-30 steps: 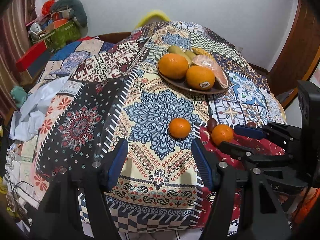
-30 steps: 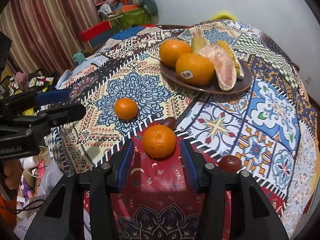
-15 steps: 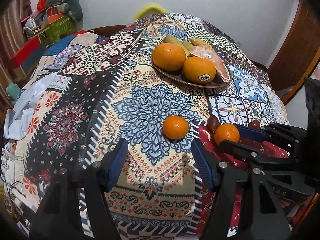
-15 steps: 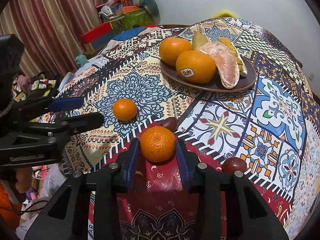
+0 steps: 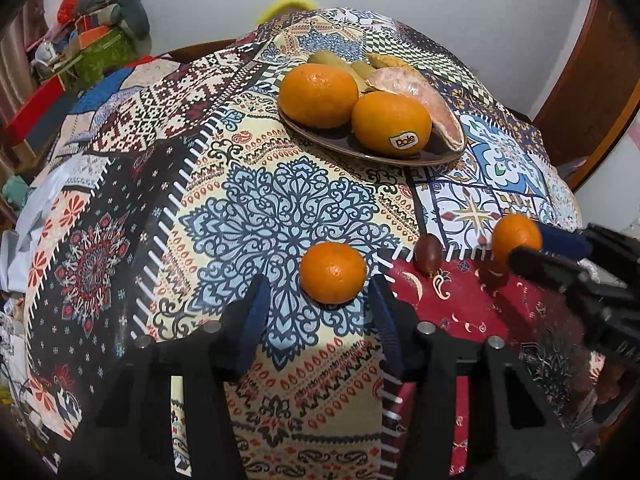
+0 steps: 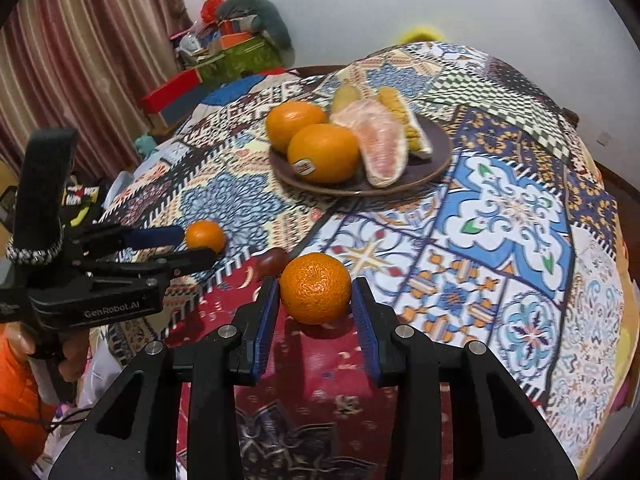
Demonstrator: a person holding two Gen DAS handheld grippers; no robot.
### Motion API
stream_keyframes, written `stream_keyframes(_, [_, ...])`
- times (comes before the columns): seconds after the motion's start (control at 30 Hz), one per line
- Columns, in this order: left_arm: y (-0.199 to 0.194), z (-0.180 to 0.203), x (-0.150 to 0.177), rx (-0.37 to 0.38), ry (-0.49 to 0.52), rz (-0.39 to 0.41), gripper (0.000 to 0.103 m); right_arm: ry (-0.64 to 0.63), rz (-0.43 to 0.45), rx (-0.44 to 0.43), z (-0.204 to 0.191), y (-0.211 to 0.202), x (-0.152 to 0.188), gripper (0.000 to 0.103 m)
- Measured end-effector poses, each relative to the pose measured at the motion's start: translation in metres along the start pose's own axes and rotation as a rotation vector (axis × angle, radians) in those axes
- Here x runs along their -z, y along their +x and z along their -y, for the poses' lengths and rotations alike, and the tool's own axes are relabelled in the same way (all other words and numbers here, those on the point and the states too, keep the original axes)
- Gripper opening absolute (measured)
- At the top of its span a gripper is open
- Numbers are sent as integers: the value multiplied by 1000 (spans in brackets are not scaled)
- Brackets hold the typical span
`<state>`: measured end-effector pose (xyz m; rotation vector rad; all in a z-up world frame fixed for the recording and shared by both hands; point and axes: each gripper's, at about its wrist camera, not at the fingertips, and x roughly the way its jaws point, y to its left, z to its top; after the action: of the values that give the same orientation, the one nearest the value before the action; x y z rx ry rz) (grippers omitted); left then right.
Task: Organize fruits
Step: 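Lift and carry both small tangerines toward the dark plate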
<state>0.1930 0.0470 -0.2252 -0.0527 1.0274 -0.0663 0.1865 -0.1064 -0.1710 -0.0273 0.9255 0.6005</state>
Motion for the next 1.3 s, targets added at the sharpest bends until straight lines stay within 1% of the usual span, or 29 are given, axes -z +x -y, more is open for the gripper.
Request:
stream_keyframes(0.07, [0,2,-1,-3,10,16,44,7,11,6,4,-3,-2,34])
stream_keyframes(0.13, [0,3,-2,13,13,25,35,11,23,14,9,-6,-4,34])
stream_keyframes(0.17, [1,4,-3,26,14,23,33,13,26,16,10,-7,-5,34])
stream_keyframes(0.33, [-1,9,-7,18,31,39,33,28,49,24,21,-11,-11,34])
stream_keyframes(0.5, [-11,14,-15,21,42,71,33,31,70,34,28,-13,-19,34])
stream_keyframes(0.93, [-28,26,-57,39,50,177,33,41,149,51,48,-23,-50,34])
stream_keyframes(1.13, [-28,28,-78,43,53,215,33,46,178,58,58,-23,-64,34])
stream_keyframes(1.3, [-22,27,-93,41,55,229,33,39,193,68,63,-18,-75,34])
